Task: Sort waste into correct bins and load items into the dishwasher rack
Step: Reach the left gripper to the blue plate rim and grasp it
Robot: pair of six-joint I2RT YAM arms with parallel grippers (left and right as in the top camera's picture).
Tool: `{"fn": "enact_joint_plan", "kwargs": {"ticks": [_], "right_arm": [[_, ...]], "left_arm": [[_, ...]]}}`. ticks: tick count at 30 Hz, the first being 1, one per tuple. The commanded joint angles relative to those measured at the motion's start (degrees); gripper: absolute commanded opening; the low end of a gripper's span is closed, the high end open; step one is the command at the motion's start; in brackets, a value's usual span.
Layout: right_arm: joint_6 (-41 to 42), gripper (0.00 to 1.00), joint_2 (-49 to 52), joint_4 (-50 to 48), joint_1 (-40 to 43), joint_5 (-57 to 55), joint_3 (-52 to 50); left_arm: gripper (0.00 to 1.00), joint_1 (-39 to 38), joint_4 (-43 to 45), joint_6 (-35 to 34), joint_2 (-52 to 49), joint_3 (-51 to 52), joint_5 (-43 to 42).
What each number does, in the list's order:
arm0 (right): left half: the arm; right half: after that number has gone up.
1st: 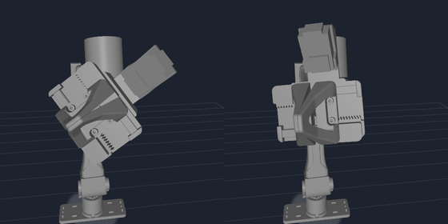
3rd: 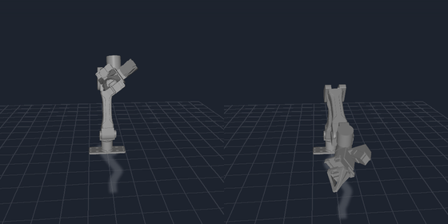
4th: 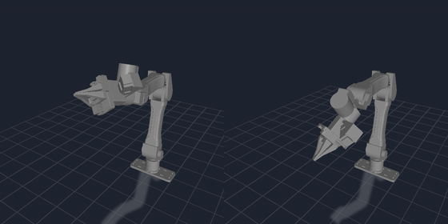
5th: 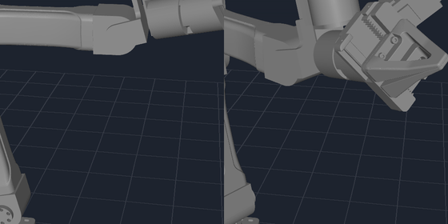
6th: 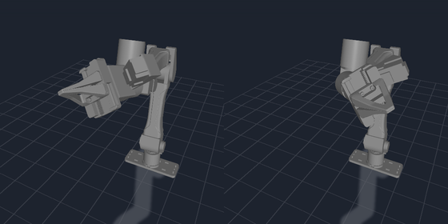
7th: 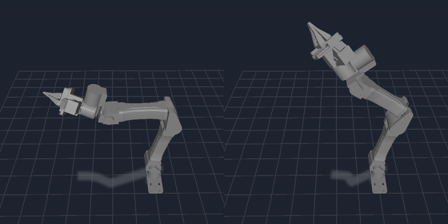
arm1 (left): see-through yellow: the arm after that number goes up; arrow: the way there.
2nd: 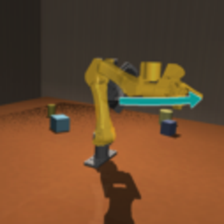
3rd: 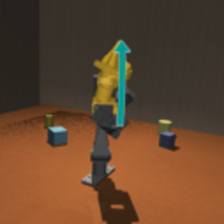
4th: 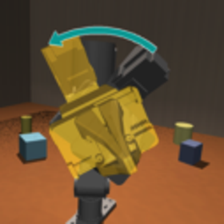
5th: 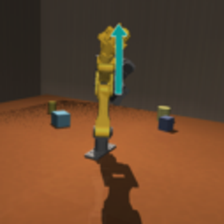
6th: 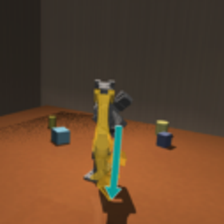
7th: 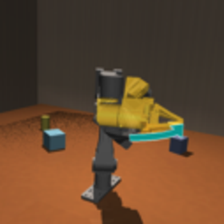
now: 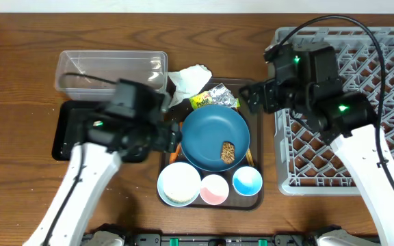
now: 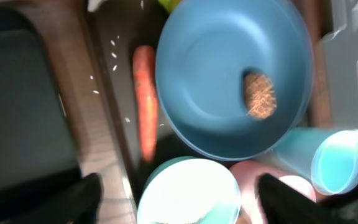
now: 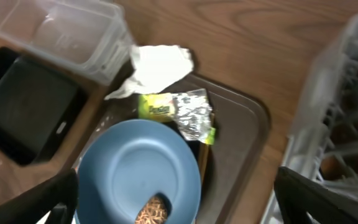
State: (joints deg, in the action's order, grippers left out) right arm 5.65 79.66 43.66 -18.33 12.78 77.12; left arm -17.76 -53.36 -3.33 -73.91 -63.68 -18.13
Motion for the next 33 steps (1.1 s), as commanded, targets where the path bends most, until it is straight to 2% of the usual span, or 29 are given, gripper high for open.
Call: {"fn": "enact_joint_plan", "kwargs": {"ticks": [1, 3, 7, 10, 12, 16, 19, 20, 24, 29, 33], "right_arm": [[6.6, 0.91, -0.5, 0.7, 2.3, -4.0, 1.3], [7.4, 0.91, -0.5, 1.2, 3.5, -4.0, 1.3], [7.6, 0.90, -0.5, 2.8, 5.1, -4.0, 1.3], [7.6, 0.91, -0.5, 3.7, 5.2, -4.0, 1.3], [7.6, 0.91, -0.5, 4.0, 5.2, -4.0, 1.3], [7.6, 0.91, -0.5, 4.1, 5.2, -4.0, 1.2], [7.6, 0.91, -0.5, 4.0, 5.2, -4.0, 1.2], [7.6, 0.91, -0.5, 3.9, 5.2, -4.0, 1.2], [7.6, 0.92, -0.5, 3.9, 5.2, -4.0, 1.2], [7.6, 0.91, -0.5, 3.9, 5.2, -4.0, 1.2], [7.6, 0.90, -0.5, 4.0, 5.2, -4.0, 1.2]], "left_arm": [[0.75, -5.3, 1.0, 1.1, -5.0, -0.8, 13.2], [0.74, -7.4, 2.6, 1.1, -8.6, -0.8, 14.9], [0.64, -9.5, 6.5, 1.1, -16.1, -0.8, 14.7], [0.47, -9.6, 9.2, 1.1, -20.6, -0.8, 14.3], [0.41, -9.6, 10.5, 1.2, -23.1, -0.8, 13.4], [0.37, -9.6, 10.9, 2.4, -26.7, -0.8, 11.1], [0.22, -9.6, 10.8, 3.6, -28.0, -0.8, 10.8], [0.20, -9.6, 10.9, 4.1, -28.3, -0.8, 10.5], [0.19, -9.6, 11.5, 9.9, -28.9, -0.8, 7.3], [0.19, -9.6, 15.2, 16.4, -29.0, -0.8, 7.5], [0.19, -9.6, 18.0, 16.8, -29.0, -0.8, 7.6]]}}
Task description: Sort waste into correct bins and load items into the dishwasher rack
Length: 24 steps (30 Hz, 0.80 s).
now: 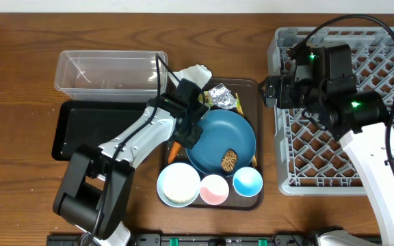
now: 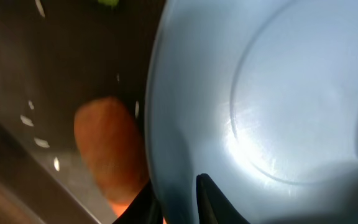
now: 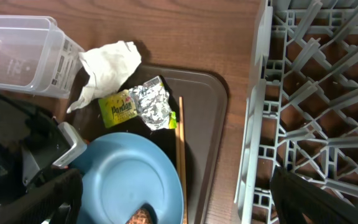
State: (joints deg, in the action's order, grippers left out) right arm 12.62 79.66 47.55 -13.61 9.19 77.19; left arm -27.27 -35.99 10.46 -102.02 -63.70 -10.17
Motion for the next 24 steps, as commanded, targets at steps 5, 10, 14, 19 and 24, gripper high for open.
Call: {"fn": "enact_joint_plan", "kwargs": {"ticks": [5, 10, 14, 19, 24], "right_arm": [[0.7, 0.89, -0.5, 0.5, 0.5, -0.4, 1.1], [0.6, 0.89, -0.5, 0.5, 0.5, -0.4, 1.1], [0.6, 0.89, -0.5, 0.5, 0.5, -0.4, 1.1], [0.6, 0.89, -0.5, 0.5, 0.5, -0.4, 1.1], [0.6, 0.91, -0.5, 0.5, 0.5, -0.4, 1.1]], "left_arm": [[0.19, -0.1, 0.7, 3.0, -0.9, -0.7, -0.3], [0.20, -0.1, 2.9, 3.0, -1.1, -0.2, -0.3], [0.20, -0.1, 4.2, 3.0, -2.1, 0.0, -0.3], [0.20, -0.1, 4.2, 3.0, -3.6, 0.0, -0.3], [0.06, -0.1, 3.9, 3.0, -3.3, -0.2, -0.3]]}}
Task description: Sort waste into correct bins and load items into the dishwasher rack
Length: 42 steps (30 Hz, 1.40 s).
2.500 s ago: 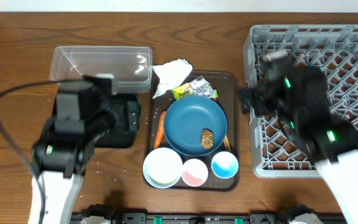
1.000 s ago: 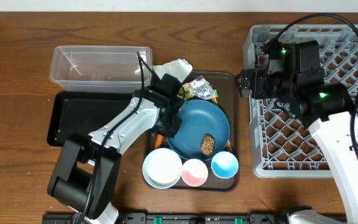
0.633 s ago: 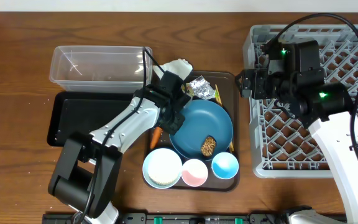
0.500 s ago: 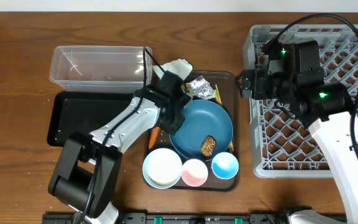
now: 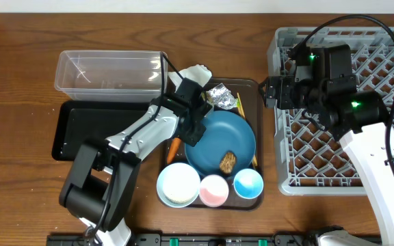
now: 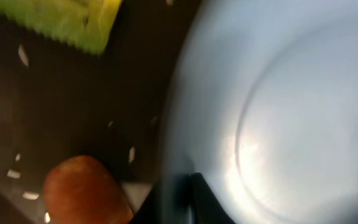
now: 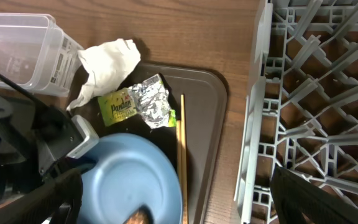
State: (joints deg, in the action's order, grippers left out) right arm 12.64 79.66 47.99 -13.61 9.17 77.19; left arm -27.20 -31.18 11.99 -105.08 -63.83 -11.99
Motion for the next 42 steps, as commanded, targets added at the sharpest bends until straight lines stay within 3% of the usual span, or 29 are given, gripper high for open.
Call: {"fn": "enact_joint_plan", "kwargs": {"ticks": [1, 7, 14, 21, 29, 37, 40, 42], "right_arm": [[0.6, 0.91, -0.5, 0.0, 0.5, -0.4, 1.1], [0.6, 0.91, -0.5, 0.0, 0.5, -0.4, 1.1], [0.6, 0.91, -0.5, 0.0, 0.5, -0.3, 1.1], [0.6, 0.91, -0.5, -0.1, 0.5, -0.4, 1.1], [0.6, 0.92, -0.5, -2.3, 0.5, -0.4, 1.1], [0.6, 0.91, -0.5, -3.2, 0.5, -0.4, 1.1], [0.6, 0.92, -0.5, -3.1, 0.5, -0.4, 1.1], [0.6, 0.92, -0.5, -3.2, 0.5, -0.4, 1.1]], "left_arm": [[0.06, -0.1, -1.4, 1.5, 0.2, -0.4, 1.5], [0.06, 2.2, -3.3, -5.6, 5.7, -4.5, 1.5], [0.06, 8.0, -10.1, -6.3, 15.0, -8.0, 5.2], [0.06, 13.7, -20.6, -7.1, 27.1, -8.4, 30.4], [0.06, 14.1, -22.7, -17.7, 38.0, -8.4, 63.9], [0.06, 12.8, -24.2, -20.8, 29.7, -1.2, 78.0], [0.06, 10.0, -23.6, -20.7, 24.9, 0.0, 92.3], [0.06, 8.2, -21.0, -20.2, 23.6, 0.0, 96.9]]}}
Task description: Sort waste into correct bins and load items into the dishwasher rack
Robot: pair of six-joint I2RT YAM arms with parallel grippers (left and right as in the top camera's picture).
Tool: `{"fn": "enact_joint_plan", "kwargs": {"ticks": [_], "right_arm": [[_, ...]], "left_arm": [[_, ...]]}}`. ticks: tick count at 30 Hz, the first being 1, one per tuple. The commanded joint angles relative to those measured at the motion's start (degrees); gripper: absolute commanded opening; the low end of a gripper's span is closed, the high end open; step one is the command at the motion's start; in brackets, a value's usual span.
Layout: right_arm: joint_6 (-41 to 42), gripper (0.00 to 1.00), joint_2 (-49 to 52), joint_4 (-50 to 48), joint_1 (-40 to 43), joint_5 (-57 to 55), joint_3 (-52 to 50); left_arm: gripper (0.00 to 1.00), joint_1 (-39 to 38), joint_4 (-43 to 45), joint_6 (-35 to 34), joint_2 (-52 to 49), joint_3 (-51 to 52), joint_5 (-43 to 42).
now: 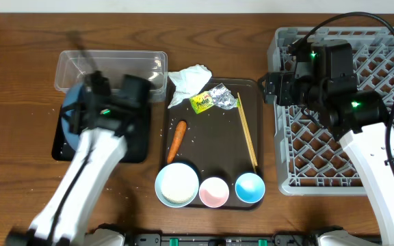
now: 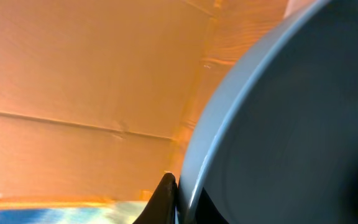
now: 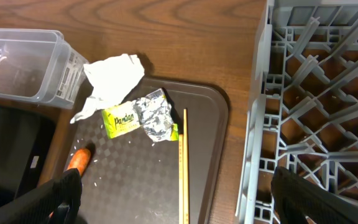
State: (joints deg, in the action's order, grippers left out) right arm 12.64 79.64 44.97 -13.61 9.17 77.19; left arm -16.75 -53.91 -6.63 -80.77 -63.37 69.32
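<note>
My left gripper (image 1: 86, 109) is shut on the rim of the blue plate (image 1: 68, 117), which it holds tilted over the black bin (image 1: 134, 140). In the left wrist view the plate (image 2: 291, 124) fills the right side, with one black fingertip (image 2: 168, 198) pressed against its rim. On the brown tray (image 1: 217, 150) lie a carrot (image 1: 176, 140), a green-and-foil wrapper (image 1: 213, 100), chopsticks (image 1: 247, 131), a white bowl (image 1: 177, 184), a pink cup (image 1: 215, 191) and a blue cup (image 1: 250, 188). My right gripper (image 3: 185, 208) hangs open by the grey dishwasher rack (image 1: 361, 102), holding nothing.
A clear plastic container (image 1: 111, 68) stands behind the black bin. A crumpled white napkin (image 1: 190, 78) lies at the tray's far left corner. Brown wooden table (image 1: 19, 82) surrounds everything.
The left gripper has carried the blue plate off the tray to the left, and now holds it tilted over the black bin. The carrot and the tray floor now show. The right arm is unmoved.
First my left gripper hovered open above the tray's left side, the plate lying flat with a brown food piece on it. It then sat at the plate's left rim, closed on it, and now holds the plate over the black bin. My right gripper stayed open by the rack.
</note>
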Motion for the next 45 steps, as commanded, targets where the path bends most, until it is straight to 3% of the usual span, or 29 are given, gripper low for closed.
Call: {"fn": "enact_joint_plan", "kwargs": {"ticks": [1, 7, 9, 14, 16, 18, 20, 26, 32, 34, 36, 38, 40, 41, 42, 44, 45], "right_arm": [[0.6, 0.93, -0.5, -0.3, 0.5, -0.4, 1.1], [0.6, 0.93, -0.5, 0.0, 0.5, -0.4, 1.1], [0.6, 0.93, -0.5, 0.0, 0.5, -0.4, 1.1], [0.6, 0.94, -0.5, -0.2, 0.5, -0.3, 1.1], [0.6, 0.96, -0.5, -0.2, 0.5, -0.1, 1.1], [0.6, 0.98, -0.5, -0.3, 0.4, 1.9, 1.1], [0.4, 0.98, -0.5, -0.7, 0.4, 6.3, 1.1], [-8.5, 0.93, -0.5, -7.6, -0.6, 28.9, 1.1], [-8.5, 0.85, -0.1, -9.7, -4.2, 28.8, 1.1], [-8.5, 0.77, 0.4, -9.7, -6.1, 28.6, 1.1], [-8.5, 0.63, 0.9, -9.7, -7.6, 27.8, 1.1], [-8.5, 0.26, 1.2, -9.5, -8.7, 24.8, 1.1], [-8.5, 0.01, 1.2, -8.8, -8.9, 20.2, 1.1], [-8.4, 0.01, 1.1, -8.4, -8.9, 17.1, 1.1], [-8.4, 0.01, 0.8, -8.1, -8.5, 13.5, 1.2], [-6.0, 0.01, -0.3, -7.8, -7.6, 5.9, 1.2], [-2.9, 0.01, -1.3, -7.7, -6.5, 1.2, 1.2]], "left_arm": [[0.06, -2.7, 2.4, -0.8, -1.0, -0.5, 15.0], [0.06, -2.6, 3.3, -0.8, 0.6, -1.5, 11.6], [0.06, -2.6, 3.7, -0.8, 2.8, -3.3, 7.0], [0.06, -0.9, 7.1, -0.8, 10.3, -7.6, -11.6], [0.06, -0.1, 9.5, -0.8, 13.5, -8.1, -25.2], [0.06, 0.3, 11.7, -0.8, 16.7, -8.1, -44.2], [0.06, 0.3, 13.6, -1.5, 18.1, -8.1, -56.1], [0.06, 0.3, 14.7, -2.3, 17.3, -8.1, -74.6], [0.06, 0.3, 18.3, -5.1, 16.8, -8.1, -87.6], [0.06, 0.3, 18.6, -5.1, 16.8, -8.1, -88.2], [0.06, 0.3, 18.8, -5.1, 16.8, -8.1, -88.2], [0.06, 0.3, 19.1, -5.1, 16.8, -8.1, -88.2], [0.06, 0.3, 19.7, -5.1, 16.9, -8.1, -88.4], [0.12, 0.3, 20.1, -5.1, 16.9, -8.1, -88.6], [0.25, 0.3, 20.5, -5.1, 17.0, -8.1, -88.6], [0.98, 0.3, 21.1, -5.0, 17.2, -8.1, -88.5], [0.98, 0.4, 21.4, -5.0, 17.5, -8.1, -88.0]]}}
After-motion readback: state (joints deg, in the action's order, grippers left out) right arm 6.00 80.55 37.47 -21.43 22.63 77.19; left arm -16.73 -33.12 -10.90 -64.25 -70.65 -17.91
